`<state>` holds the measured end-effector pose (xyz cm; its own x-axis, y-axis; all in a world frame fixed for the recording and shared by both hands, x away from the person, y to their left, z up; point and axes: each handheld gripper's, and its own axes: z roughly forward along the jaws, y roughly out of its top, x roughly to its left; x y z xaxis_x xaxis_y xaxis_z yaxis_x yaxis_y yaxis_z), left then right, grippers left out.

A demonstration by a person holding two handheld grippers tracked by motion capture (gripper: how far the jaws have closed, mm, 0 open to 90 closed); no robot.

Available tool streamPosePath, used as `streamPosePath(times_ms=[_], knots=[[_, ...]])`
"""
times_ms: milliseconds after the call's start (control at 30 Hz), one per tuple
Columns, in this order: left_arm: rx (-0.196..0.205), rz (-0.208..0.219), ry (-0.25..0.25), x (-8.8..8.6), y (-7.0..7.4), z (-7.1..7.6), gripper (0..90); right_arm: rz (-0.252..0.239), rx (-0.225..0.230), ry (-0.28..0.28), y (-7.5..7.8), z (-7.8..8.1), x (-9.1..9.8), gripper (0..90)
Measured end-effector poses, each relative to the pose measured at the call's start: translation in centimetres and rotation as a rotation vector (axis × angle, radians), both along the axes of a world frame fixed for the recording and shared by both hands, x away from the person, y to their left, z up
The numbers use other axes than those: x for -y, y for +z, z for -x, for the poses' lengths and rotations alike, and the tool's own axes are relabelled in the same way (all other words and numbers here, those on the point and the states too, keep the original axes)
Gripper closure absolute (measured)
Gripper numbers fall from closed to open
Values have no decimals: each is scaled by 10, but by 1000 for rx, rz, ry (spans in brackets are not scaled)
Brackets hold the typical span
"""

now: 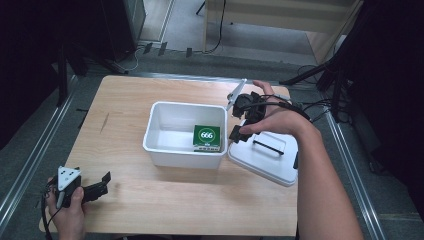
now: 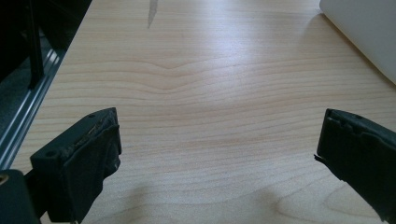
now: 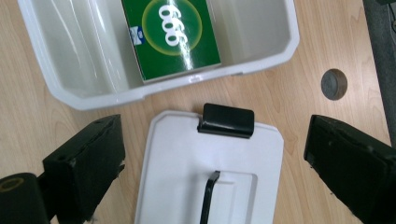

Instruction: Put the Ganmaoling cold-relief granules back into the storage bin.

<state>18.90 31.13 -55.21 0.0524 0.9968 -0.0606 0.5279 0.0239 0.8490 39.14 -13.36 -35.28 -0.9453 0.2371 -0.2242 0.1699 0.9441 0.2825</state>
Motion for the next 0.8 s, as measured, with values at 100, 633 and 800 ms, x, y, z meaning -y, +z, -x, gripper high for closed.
streamPosePath(times_ms=[100, 633, 800], knots=[[0, 1, 1, 0, 0, 0, 2, 2, 2, -7, 1, 1, 7, 49], [3, 2, 2, 0, 0, 0, 2, -6, -10, -73, -6, 4, 41, 64], [0, 1, 0, 0, 0, 0, 2, -2, -17, -89, -12, 4, 52, 65]])
